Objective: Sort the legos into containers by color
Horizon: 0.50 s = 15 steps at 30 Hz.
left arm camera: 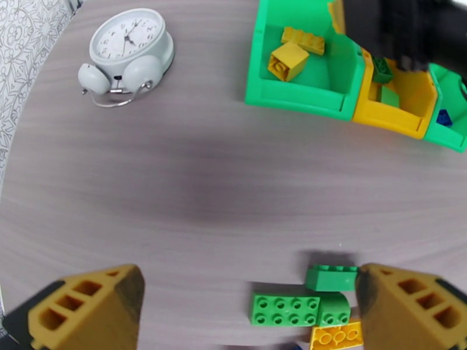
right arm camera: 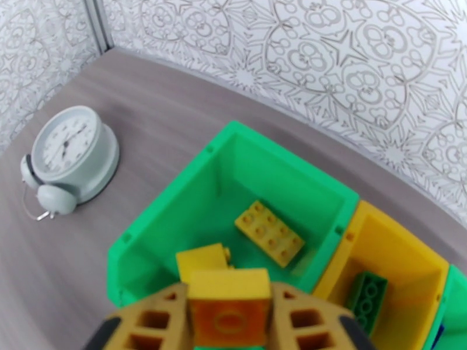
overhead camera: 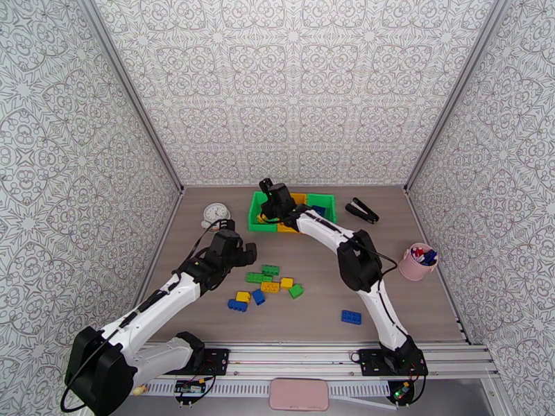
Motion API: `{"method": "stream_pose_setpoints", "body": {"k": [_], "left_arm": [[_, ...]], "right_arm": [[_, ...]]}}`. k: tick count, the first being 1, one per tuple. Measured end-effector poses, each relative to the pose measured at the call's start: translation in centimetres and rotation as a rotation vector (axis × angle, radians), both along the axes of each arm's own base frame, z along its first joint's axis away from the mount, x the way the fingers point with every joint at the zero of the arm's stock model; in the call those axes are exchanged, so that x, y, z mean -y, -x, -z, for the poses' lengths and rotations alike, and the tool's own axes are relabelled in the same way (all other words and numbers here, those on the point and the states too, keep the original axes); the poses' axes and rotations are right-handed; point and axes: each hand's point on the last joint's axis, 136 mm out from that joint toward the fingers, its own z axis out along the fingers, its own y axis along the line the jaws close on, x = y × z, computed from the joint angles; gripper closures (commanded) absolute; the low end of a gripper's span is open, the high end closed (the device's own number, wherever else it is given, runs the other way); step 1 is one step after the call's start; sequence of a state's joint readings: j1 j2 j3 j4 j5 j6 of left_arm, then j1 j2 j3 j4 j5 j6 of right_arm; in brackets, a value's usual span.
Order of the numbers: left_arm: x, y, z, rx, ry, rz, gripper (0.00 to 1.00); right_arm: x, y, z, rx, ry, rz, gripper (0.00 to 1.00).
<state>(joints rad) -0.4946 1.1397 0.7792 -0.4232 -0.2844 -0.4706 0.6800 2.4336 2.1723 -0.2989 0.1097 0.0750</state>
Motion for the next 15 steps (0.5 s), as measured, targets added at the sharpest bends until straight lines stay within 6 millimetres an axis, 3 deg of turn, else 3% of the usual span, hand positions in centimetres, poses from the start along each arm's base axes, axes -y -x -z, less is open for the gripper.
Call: {"method": "stream_pose_setpoints", "body": {"k": [4,10,15], "left_arm": [[0.0,0.1,0.2,-0.008,0.000,0.002,0.00],[0.2,0.3,0.4,-0.018,0.021,-0.004,0.00],[0.7,0.4,0.7,-0.032,0.039,0.001,0.00]], "right_arm": [[-0.2,-0.4,-0.1,-0.008,0.011,0.002,0.61],[0.1,-0.3,-0.4,-0.009,0.038,-0.001,0.34],[0.9,0.5,-0.5,-0.021,0.075,-0.015,0.26]]}}
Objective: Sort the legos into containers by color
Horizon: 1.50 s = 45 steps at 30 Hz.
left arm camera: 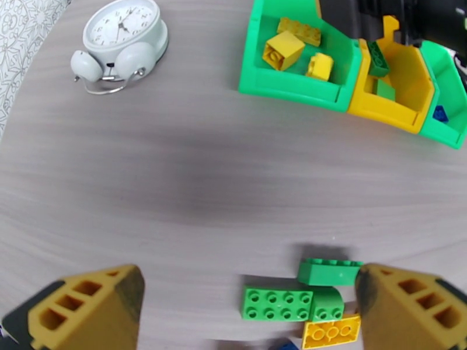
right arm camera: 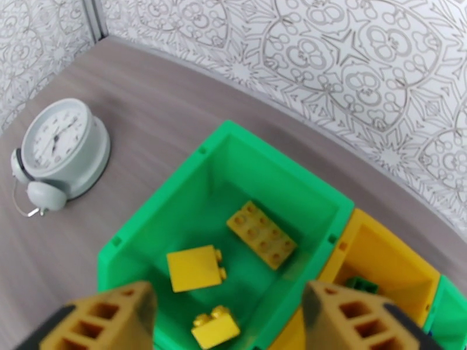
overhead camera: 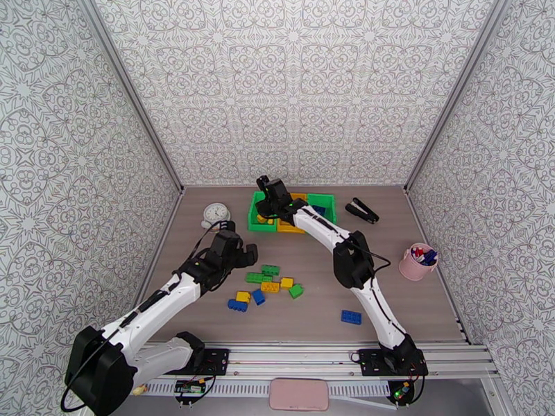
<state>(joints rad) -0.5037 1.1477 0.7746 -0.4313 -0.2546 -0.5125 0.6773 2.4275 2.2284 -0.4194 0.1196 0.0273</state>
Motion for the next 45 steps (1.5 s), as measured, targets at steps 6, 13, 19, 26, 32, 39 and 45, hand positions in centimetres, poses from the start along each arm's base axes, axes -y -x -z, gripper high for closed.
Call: {"method": "stream_pose_setpoints", "body": {"k": [6,13,19,26,32,39,45], "left_arm": [[0.9,0.6,1.5,-0.054,-0.008,0.026,0.00],[2.2,1.9,4.5,-0.177,-0.027,0.074,0.00],[3.6,2.9,6.7,-0.279,-0.043,0.117,0.00],[6.6,2.1,7.4,-0.325,-0.045,0.166,0.00],[9.6,1.0,8.3,-0.360,-0.090,0.219,0.00],[11.5,0.5,10.2,-0.410,-0.146,0.255,0.00],[11.4,0.8,11.9,-0.455,-0.174,0.250,0.10]], "right_arm": [[2.8,3.0,-2.5,0.009,0.003,-0.002,0.18],[6.9,7.5,-5.2,0.068,-0.063,0.004,0.13],[9.7,11.0,-3.7,0.060,-0.069,-0.004,0.08],[12.0,14.0,-1.9,0.036,-0.071,0.004,0.08],[14.8,15.6,-1.9,0.052,-0.093,0.073,0.08],[18.1,15.9,-2.5,0.074,-0.111,0.160,0.07],[18.8,16.4,-2.2,0.071,-0.109,0.176,0.07]]}}
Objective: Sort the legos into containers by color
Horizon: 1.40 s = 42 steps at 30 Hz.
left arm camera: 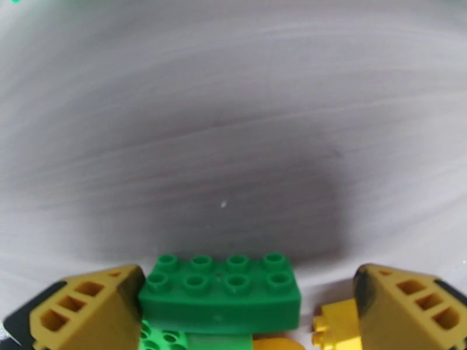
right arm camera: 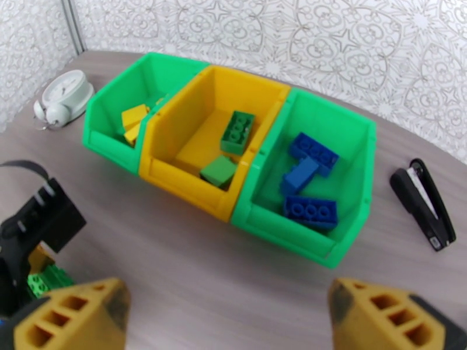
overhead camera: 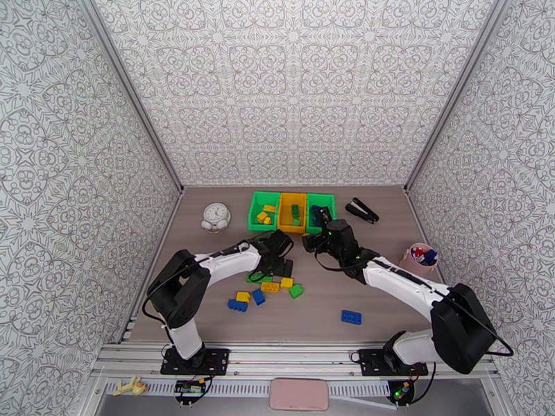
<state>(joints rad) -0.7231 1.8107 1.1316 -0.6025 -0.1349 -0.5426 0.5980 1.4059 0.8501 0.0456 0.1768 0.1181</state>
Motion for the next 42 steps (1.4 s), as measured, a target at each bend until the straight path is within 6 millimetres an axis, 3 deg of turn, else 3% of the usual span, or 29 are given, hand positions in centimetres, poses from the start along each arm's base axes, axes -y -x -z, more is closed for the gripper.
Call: {"method": "stream_pose_setpoints", "body": {"k": [10,17,20,25,31,37,42], "left_arm": [[-0.1,0.1,0.4,-0.010,-0.007,-0.009,0.35],[0.0,0.0,-0.1,-0.001,0.003,-0.010,0.43],[0.2,-0.4,-1.7,0.034,0.033,-0.013,0.43],[0.4,-1.9,-6.1,0.160,0.114,-0.031,0.43],[-0.1,-5.6,-9.1,0.274,0.177,-0.085,0.43],[-0.5,-12.0,-11.6,0.375,0.235,-0.148,0.43],[-1.6,-17.2,-11.7,0.417,0.236,-0.194,0.43]], "right_arm": [[0.5,0.1,-0.1,-0.001,-0.005,0.015,0.06],[0.8,0.7,-1.6,0.031,-0.029,0.016,0.06],[1.0,1.0,-2.2,0.041,-0.041,0.016,0.05],[0.9,1.6,-2.7,0.052,-0.062,-0.010,0.04],[0.4,2.2,-2.4,0.041,-0.071,-0.052,0.03],[0.1,2.3,-2.4,0.035,-0.077,-0.068,0.03],[0.1,2.3,-2.4,0.034,-0.078,-0.069,0.03]]}}
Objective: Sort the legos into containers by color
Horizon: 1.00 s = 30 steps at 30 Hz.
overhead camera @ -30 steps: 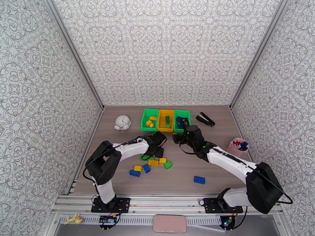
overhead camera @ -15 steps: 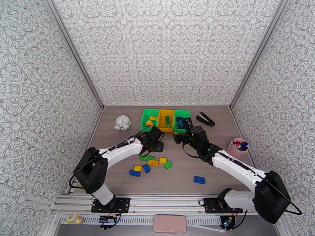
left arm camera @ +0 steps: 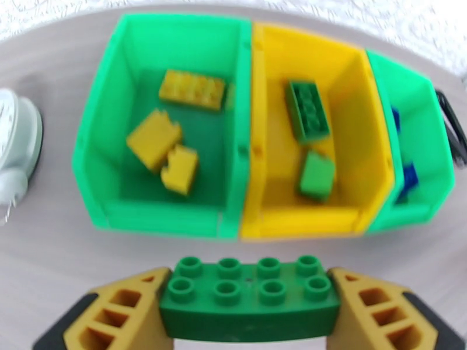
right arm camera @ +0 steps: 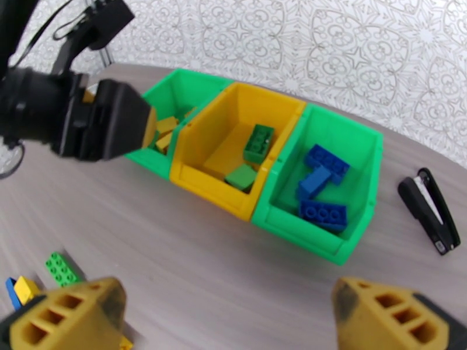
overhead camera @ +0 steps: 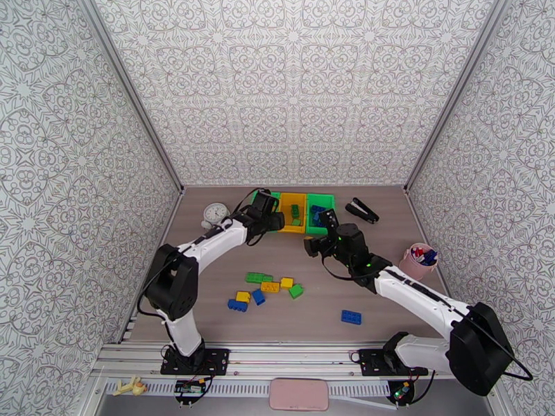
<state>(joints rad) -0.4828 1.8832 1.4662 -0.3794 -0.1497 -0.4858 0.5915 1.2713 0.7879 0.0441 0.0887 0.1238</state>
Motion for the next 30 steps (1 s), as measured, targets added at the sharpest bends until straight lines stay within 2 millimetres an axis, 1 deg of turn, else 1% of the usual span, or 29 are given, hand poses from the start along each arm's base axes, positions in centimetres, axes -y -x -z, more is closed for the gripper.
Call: {"method": "stream_pose_setpoints", "body": {"k": [4,8,11,15,18,21,23,26,28,30], "left_arm": [[-0.9,-3.5,0.4,0.017,-0.008,-0.030,0.43],[-1.7,-6.5,0.8,0.032,-0.007,-0.060,0.41],[-2.2,-8.2,1.1,0.040,-0.015,-0.069,0.39],[-2.6,-9.2,1.3,0.043,-0.021,-0.075,0.28],[-2.6,-9.3,1.0,0.045,-0.021,-0.074,0.22],[-2.6,-9.2,0.8,0.047,-0.019,-0.075,0.16],[-2.8,-8.7,0.9,0.043,-0.016,-0.078,0.12],[-3.4,-7.2,0.2,0.036,-0.014,-0.084,0.05],[-3.9,-5.9,-1.1,0.049,-0.002,-0.090,0.03],[-4.4,-4.5,-2.7,0.073,0.016,-0.096,0.02]], "right_arm": [[0.0,0.0,0.0,-0.001,0.000,0.000,0.03],[0.0,0.1,0.2,-0.008,0.001,0.002,0.03],[0.1,0.1,0.3,-0.014,0.006,0.003,0.03],[0.3,0.2,0.6,-0.024,0.015,0.006,0.03],[0.3,0.3,0.8,-0.029,0.029,-0.003,0.03],[0.1,1.0,1.6,-0.060,0.067,-0.047,0.02],[-0.1,1.3,2.0,-0.078,0.090,-0.077,0.02],[-0.8,1.5,2.4,-0.105,0.127,-0.126,0.02],[-1.5,1.5,2.7,-0.123,0.158,-0.163,0.01],[-2.4,1.7,3.1,-0.139,0.193,-0.198,0.01]]}}
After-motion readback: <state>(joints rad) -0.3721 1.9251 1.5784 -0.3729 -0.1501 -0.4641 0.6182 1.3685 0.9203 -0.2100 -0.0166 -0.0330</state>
